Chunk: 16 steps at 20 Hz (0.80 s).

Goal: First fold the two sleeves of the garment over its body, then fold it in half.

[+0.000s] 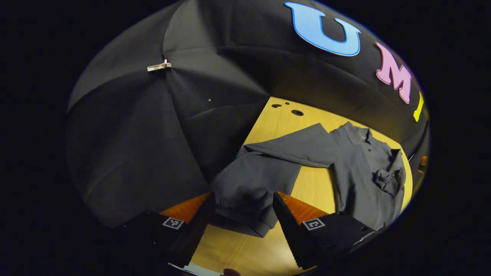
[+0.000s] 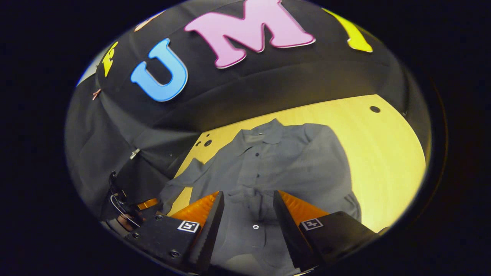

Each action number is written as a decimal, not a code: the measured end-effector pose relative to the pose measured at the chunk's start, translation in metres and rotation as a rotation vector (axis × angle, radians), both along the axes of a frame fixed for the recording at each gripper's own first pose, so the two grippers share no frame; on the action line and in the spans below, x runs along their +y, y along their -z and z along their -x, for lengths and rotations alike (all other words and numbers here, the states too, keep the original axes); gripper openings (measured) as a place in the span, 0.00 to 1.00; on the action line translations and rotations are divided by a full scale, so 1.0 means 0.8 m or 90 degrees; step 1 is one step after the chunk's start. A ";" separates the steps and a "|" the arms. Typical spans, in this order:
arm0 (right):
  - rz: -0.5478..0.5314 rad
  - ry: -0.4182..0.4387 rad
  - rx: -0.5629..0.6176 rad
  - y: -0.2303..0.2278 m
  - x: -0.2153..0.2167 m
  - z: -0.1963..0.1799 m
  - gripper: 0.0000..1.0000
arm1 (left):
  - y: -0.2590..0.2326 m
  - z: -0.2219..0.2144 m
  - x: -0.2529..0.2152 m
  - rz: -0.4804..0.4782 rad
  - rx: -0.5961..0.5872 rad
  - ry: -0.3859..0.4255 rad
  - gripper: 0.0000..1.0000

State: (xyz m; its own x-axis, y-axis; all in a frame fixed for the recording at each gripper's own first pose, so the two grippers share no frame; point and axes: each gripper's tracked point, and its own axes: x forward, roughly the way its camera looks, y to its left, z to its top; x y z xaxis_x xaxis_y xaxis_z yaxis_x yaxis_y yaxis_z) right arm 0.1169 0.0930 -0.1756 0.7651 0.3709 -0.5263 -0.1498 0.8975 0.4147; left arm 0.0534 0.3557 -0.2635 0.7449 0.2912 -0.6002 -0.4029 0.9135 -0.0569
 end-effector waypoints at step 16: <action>0.067 0.211 -0.011 -0.009 -0.240 0.128 0.80 | 0.073 -0.015 -0.016 -0.030 0.096 0.033 0.82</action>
